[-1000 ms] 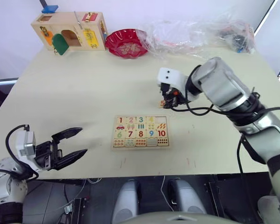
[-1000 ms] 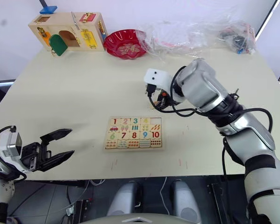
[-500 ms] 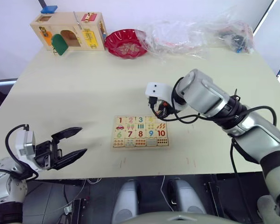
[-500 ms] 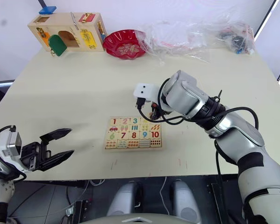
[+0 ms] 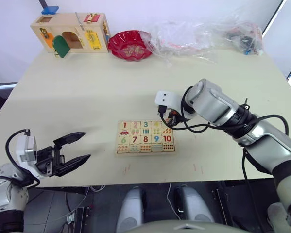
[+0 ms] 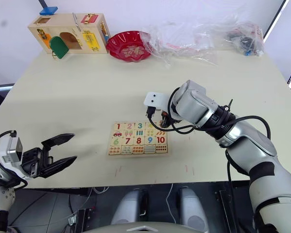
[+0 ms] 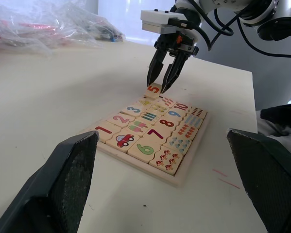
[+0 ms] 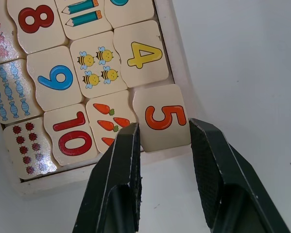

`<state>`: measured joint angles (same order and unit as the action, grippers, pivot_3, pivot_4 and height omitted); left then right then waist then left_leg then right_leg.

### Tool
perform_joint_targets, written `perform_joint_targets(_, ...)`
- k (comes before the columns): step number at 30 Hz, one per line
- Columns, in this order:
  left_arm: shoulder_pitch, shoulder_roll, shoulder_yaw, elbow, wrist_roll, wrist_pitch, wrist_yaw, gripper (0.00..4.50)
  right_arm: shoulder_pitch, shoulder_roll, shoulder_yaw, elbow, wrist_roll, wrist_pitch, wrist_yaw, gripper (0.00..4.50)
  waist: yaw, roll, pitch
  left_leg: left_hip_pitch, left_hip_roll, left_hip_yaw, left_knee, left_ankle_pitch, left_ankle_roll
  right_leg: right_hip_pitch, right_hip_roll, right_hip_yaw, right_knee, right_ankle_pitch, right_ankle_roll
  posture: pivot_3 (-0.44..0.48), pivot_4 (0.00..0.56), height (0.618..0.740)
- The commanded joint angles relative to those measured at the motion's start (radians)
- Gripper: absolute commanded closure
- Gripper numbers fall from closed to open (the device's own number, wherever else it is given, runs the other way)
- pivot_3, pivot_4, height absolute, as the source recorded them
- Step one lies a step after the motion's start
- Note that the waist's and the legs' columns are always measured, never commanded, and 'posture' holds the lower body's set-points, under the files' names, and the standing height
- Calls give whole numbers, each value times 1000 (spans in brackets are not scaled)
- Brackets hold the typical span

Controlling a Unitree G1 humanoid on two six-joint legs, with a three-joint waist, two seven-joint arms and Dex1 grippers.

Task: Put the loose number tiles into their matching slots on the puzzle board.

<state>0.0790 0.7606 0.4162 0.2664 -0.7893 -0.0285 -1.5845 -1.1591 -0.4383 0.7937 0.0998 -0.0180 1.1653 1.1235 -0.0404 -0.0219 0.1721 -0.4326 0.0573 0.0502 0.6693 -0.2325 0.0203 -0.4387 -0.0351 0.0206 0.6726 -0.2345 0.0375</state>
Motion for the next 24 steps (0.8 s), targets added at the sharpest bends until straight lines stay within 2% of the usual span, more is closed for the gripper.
perform_joint_targets(1, -4, 5, 17, -17, -15, 1, -30, 0, 7, -11, 4, -11, 4, -18, -5, 3591, 0, 0, 0, 0, 0, 0, 0, 0, 0, 0, 0, 0, 0, 0, 0, 0, 150, 740)
perform_joint_targets(24, 1, -2, 15, -17, -12, 0, -30, 0, 25, -11, 8, -18, 9, -71, -5, 3591, 0, 0, 0, 0, 0, 0, 0, 0, 0, 0, 0, 0, 0, 0, 0, 0, 150, 740)
